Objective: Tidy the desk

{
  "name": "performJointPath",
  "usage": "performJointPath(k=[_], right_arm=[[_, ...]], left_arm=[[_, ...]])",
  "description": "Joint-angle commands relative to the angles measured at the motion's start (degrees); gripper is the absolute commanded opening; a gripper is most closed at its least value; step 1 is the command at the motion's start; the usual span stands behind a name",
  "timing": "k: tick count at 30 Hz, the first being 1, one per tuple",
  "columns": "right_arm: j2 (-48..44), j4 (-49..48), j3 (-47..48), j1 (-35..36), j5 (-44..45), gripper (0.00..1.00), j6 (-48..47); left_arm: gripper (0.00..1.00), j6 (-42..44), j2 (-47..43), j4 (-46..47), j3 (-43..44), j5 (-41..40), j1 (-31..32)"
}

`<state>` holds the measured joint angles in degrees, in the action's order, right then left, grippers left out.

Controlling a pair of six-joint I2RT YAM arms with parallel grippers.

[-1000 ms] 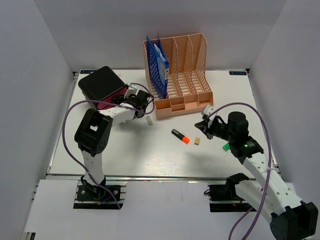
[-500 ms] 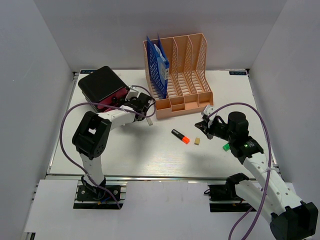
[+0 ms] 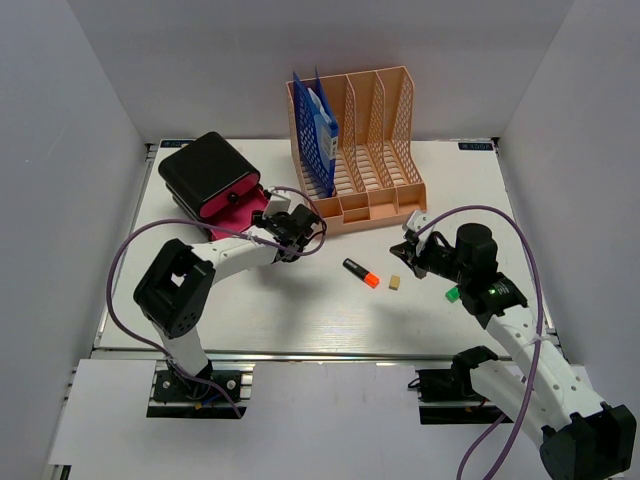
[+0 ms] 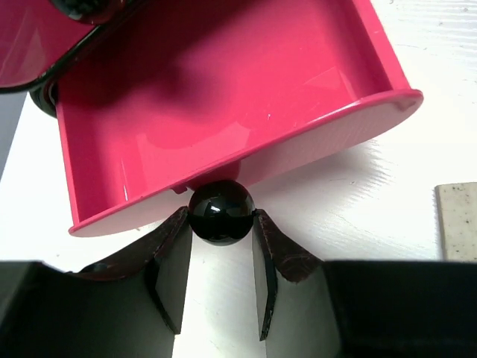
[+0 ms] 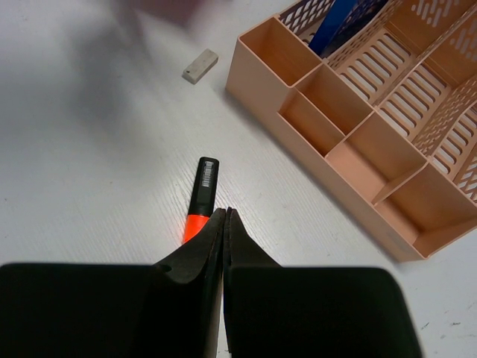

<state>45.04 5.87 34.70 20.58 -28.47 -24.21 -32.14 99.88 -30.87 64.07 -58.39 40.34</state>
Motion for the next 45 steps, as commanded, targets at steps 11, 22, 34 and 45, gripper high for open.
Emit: performJointPath(k=[11, 22, 34, 45], right_arm=[[-1.4, -1.4, -0.9, -0.5, -0.4, 0.08, -0.6], [-0.7, -1.6, -1.2, -0.5, -0.8, 0.12, -1.1], [-1.0, -1.6, -1.5, -1.1, -0.3, 0.12, -1.3], [-1.3, -1.5, -1.5, -1.2, -0.4, 0.12, -1.4]], left_arm=[[0.78, -1.4, -11.5, -2.3, 0.7, 6.9, 2.1], [0.06, 3.1, -23.8, 7.9, -6.2, 28.3, 5.0], [0.37, -6.0, -3.7, 6.2, 3.7, 30.0, 6.0], [0.58, -8.6, 2.9, 7.2, 5.0, 24.3, 4.9]])
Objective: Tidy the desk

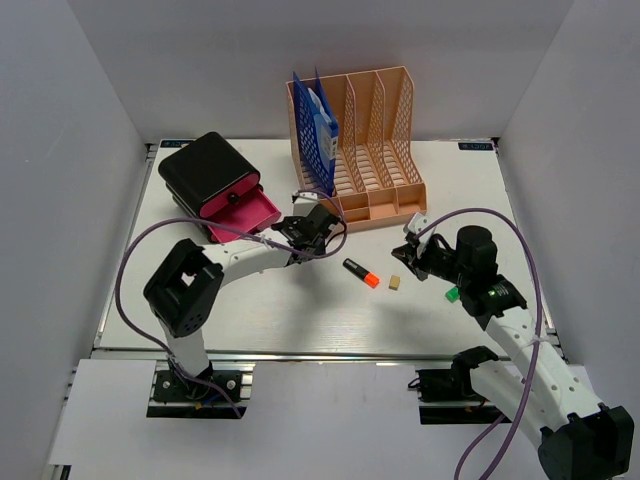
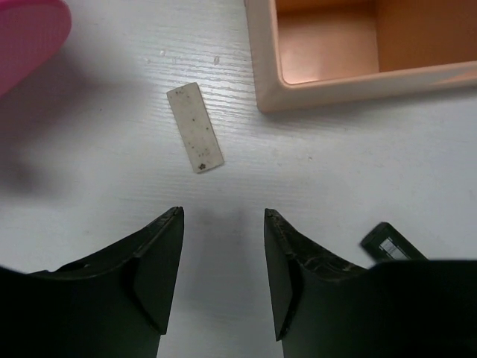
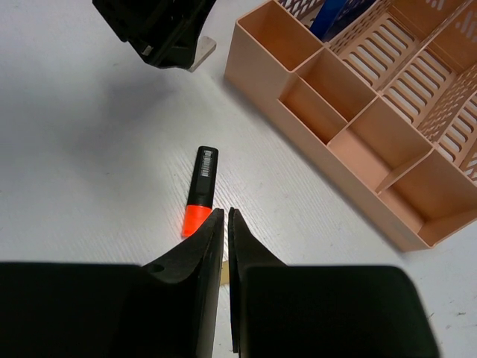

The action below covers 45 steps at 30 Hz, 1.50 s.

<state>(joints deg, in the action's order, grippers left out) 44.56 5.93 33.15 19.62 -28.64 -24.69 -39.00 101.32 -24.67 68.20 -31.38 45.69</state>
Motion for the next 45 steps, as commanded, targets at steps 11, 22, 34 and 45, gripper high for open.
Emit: performJointPath(k=[11, 22, 34, 45], right_arm=[[-0.3, -1.5, 0.1, -0.5, -0.4, 0.12, -0.8], [0.0, -1.5, 0.1, -0.6, -0.4, 0.12, -1.1], [0.4, -1.3, 0.2, -0.7, -0.3, 0.11, -1.3], [-0.5, -1.3, -0.1, -0.9, -0.4, 0.12, -1.5]], left_arm=[[0.61, -4.2, 4.9, 4.3, -0.7, -7.7, -1.0], [0.65, -5.3, 9.6, 6.8, 0.3, -9.4, -2.0], [0.34, -6.0, 11.5, 9.2, -0.4, -9.9, -3.8], [0.00, 0.8, -9.0, 7.9, -9.3, -5.6, 1.1]])
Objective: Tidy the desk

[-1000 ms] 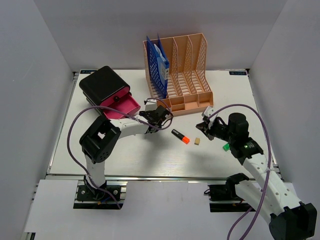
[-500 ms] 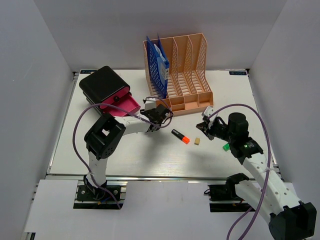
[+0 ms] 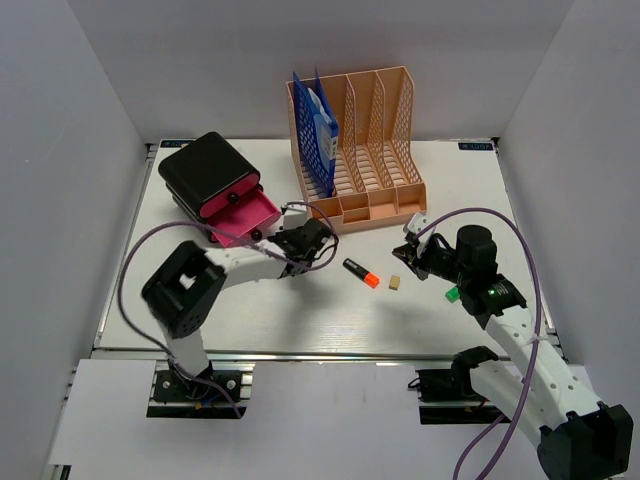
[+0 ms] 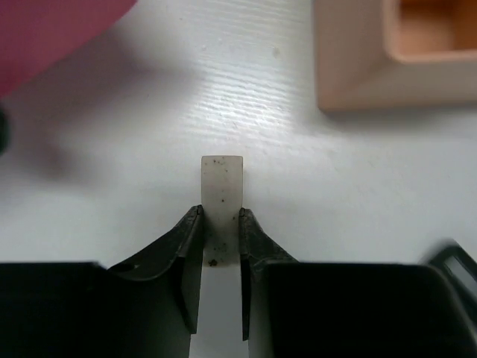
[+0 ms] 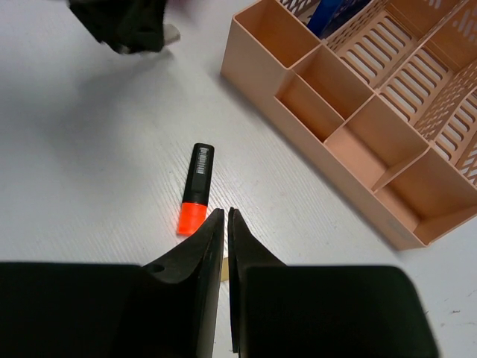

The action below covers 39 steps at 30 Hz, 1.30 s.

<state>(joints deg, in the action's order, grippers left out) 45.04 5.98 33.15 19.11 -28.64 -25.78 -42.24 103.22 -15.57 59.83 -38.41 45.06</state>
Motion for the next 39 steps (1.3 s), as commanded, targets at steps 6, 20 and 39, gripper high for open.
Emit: performJointPath(k=[6, 20, 39], right_arm=[[-1.1, -1.3, -0.1, -0.6, -0.5, 0.13, -0.5], [-1.3, -1.5, -0.3, -2.0, -1.0, 0.13, -0.2], [0.2, -1.1, -0.8, -3.4, -1.9, 0.03, -0.5]], left_arm=[[0.02, 21.6, -26.0, -5.3, -1.6, 5.5, -0.1], [0.11, 46.2, -20.3, -2.9, 3.3, 5.5, -16.5], [0.00, 35.7, -26.7, -7.5, 8.8, 15.9, -16.8]])
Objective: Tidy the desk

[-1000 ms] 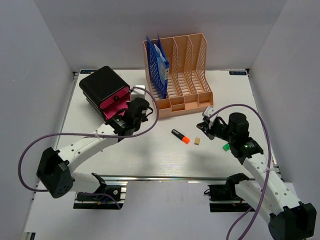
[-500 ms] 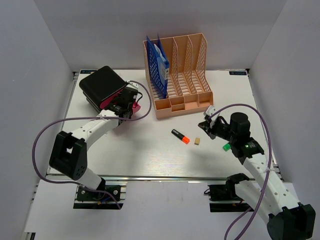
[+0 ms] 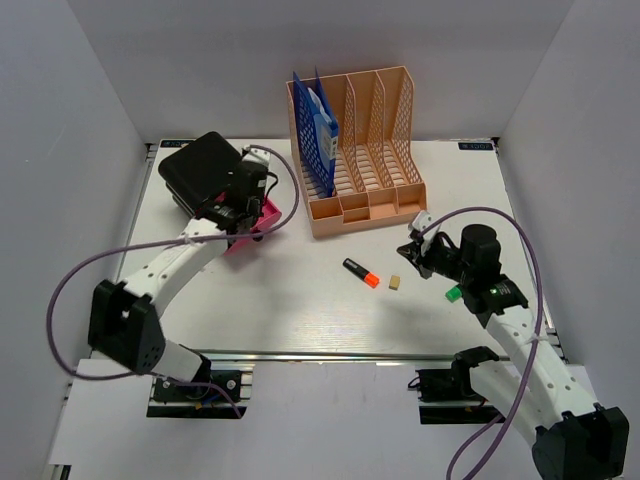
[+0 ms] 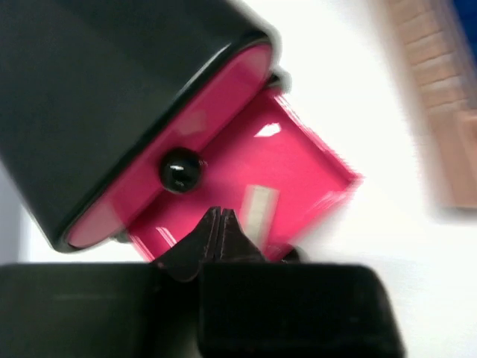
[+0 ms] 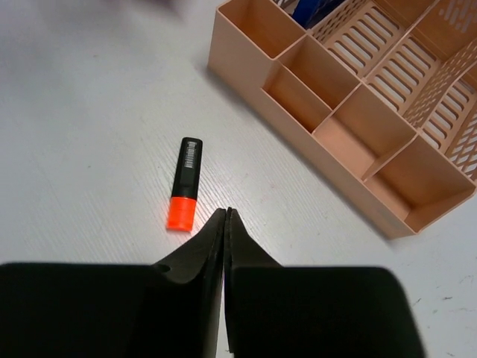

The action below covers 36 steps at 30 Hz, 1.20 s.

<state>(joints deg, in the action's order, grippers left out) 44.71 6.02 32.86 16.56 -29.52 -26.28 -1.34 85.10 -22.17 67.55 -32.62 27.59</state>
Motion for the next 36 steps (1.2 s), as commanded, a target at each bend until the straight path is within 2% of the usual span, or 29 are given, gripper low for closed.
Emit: performJointPath(k=[1, 3, 4, 5, 6, 7, 8, 9, 11, 13, 17, 18, 19, 22, 26, 29, 33, 36], right_arm=[[1.9, -1.1, -0.5, -1.0, -0.9, 0.00, 0.7], [4.2, 0.0, 0.4, -1.1, -0.1, 0.00, 2.2], [7.8, 2.3, 3.2, -1.0, 0.5, 0.00, 3.4], [10.1, 4.2, 5.1, -0.7, 1.6, 0.08, 5.7], [12.0, 6.5, 6.7, -0.8, 1.6, 0.23, 5.8], [15.8, 10.6, 9.1, -0.3, 2.0, 0.34, 5.4], [17.4, 11.8, 9.8, -0.5, 3.7, 0.48, 5.1], [20.0, 12.6, 10.2, -0.2, 4.5, 0.55, 4.6], [22.3, 15.6, 11.6, 0.3, 6.6, 0.79, 2.8], [26.5, 20.3, 13.4, 0.9, 8.2, 0.89, 0.1], [32.3, 24.3, 16.1, 1.6, 11.1, 0.86, -4.8], [33.0, 24.7, 16.2, 1.6, 11.3, 0.83, -6.8], [33.5, 25.6, 16.4, 2.1, 11.7, 0.75, -7.6], [36.6, 26.1, 16.8, 2.8, 13.7, 0.63, -10.8], [39.7, 27.4, 17.8, 3.5, 12.0, 0.63, -14.0], [41.2, 25.7, 17.7, 4.4, 11.8, 0.67, -14.4], [42.9, 23.0, 17.8, 5.1, 13.2, 0.77, -14.3], [44.3, 21.2, 18.3, 5.8, 14.2, 0.79, -14.0]], left_arm=[[0.00, -6.6, -10.3, -1.1, 0.0, 15.0, 0.6], [0.00, -9.8, -16.0, -1.0, -5.3, 27.4, 0.6], [0.00, -10.4, -18.1, -0.8, -7.6, 30.5, 0.6], [0.02, -11.2, -20.4, -0.4, -10.0, 32.5, 0.6], [0.10, -12.3, -25.5, 0.3, -14.9, 37.2, 0.6], [0.22, -12.6, -27.9, 0.6, -17.4, 38.9, 0.6], [0.45, -12.7, -30.4, 1.8, -19.6, 40.8, -0.1], [0.54, -12.8, -34.8, 2.2, -23.7, 42.2, -0.1], [0.62, -12.6, -38.3, 4.1, -27.1, 43.7, -0.1], [0.66, -11.1, -40.7, 4.4, -29.0, 45.3, -0.1], [0.66, -10.6, -41.6, 3.9, -28.2, 43.0, -0.1], [0.66, -10.8, -41.9, 4.1, -28.4, 42.3, -0.1], [0.66, -10.8, -42.0, 3.8, -28.4, 41.7, -0.1], [0.66, -11.1, -42.4, 3.7, -28.3, 40.3, -0.1], [0.66, -11.0, -42.6, 3.5, -28.1, 39.8, -0.1], [0.66, -11.0, -43.4, 3.3, -27.9, 38.3, -0.1], [0.66, -11.3, -44.8, 3.2, -28.3, 36.9, -0.1], [0.67, -11.3, -44.9, 3.2, -28.4, 36.4, -0.1]])
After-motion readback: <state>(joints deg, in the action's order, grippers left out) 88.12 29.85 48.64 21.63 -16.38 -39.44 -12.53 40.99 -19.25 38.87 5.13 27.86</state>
